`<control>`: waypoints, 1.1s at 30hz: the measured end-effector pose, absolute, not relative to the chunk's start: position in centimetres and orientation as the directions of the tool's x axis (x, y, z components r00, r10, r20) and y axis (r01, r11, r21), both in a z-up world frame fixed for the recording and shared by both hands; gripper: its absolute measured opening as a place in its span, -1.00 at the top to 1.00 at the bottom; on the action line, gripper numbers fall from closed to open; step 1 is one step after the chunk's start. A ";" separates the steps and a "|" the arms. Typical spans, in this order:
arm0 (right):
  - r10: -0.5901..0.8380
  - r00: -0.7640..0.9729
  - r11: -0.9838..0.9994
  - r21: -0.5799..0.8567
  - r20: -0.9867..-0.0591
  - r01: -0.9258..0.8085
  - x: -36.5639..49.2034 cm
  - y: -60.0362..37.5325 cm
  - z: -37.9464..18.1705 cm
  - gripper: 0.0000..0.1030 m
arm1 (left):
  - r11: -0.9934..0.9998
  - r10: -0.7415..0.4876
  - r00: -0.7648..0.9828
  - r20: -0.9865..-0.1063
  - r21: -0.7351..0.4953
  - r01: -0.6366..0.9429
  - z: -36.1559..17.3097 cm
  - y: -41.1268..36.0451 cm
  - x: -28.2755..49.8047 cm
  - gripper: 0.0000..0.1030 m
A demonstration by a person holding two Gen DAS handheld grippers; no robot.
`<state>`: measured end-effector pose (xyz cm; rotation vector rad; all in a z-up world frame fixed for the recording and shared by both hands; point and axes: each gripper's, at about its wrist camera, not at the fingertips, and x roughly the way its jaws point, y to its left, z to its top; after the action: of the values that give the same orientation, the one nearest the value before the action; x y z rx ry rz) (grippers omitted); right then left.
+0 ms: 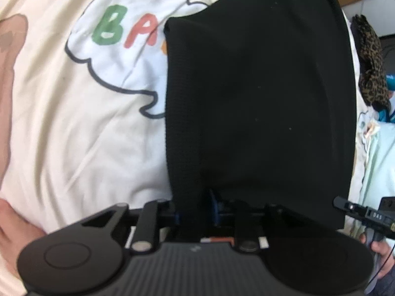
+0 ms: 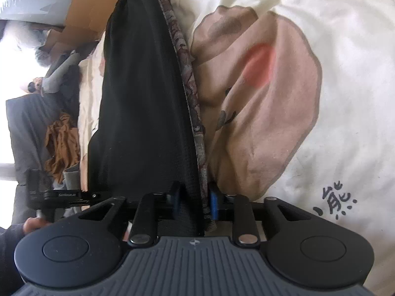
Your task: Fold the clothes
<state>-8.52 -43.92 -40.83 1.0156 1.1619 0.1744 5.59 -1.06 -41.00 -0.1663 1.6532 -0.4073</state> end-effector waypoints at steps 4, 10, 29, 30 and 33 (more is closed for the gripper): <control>0.605 0.424 0.562 0.739 -0.674 0.372 -8.0 -43.7 -41.4 0.46 | 0.918 -0.376 -0.134 -0.917 -0.389 0.081 -41.4 -0.4 5.8 0.59; 0.594 0.390 0.613 0.710 -0.703 0.346 -7.4 -43.2 -40.3 0.85 | 0.924 -0.352 -0.137 -0.926 -0.367 0.110 -40.0 -0.7 5.8 0.88; 0.509 0.397 0.728 0.628 -0.763 0.273 -8.4 -42.1 -30.0 0.93 | 0.920 -0.307 -0.086 -0.948 -0.319 0.227 -30.5 -2.9 3.4 0.91; 0.508 0.405 0.727 0.630 -0.760 0.273 -8.7 -42.1 -29.4 0.93 | 0.918 -0.307 -0.082 -0.948 -0.318 0.237 -30.0 -2.5 4.8 0.91; 0.507 0.434 0.718 0.644 -0.744 0.266 -9.7 -42.3 -27.6 0.93 | 0.910 -0.327 -0.069 -0.942 -0.334 0.245 -28.0 -2.4 6.0 0.91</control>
<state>-9.74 -42.27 -27.65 0.7990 1.1437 0.1720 6.00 -2.39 -28.04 -0.0660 1.5718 -0.4704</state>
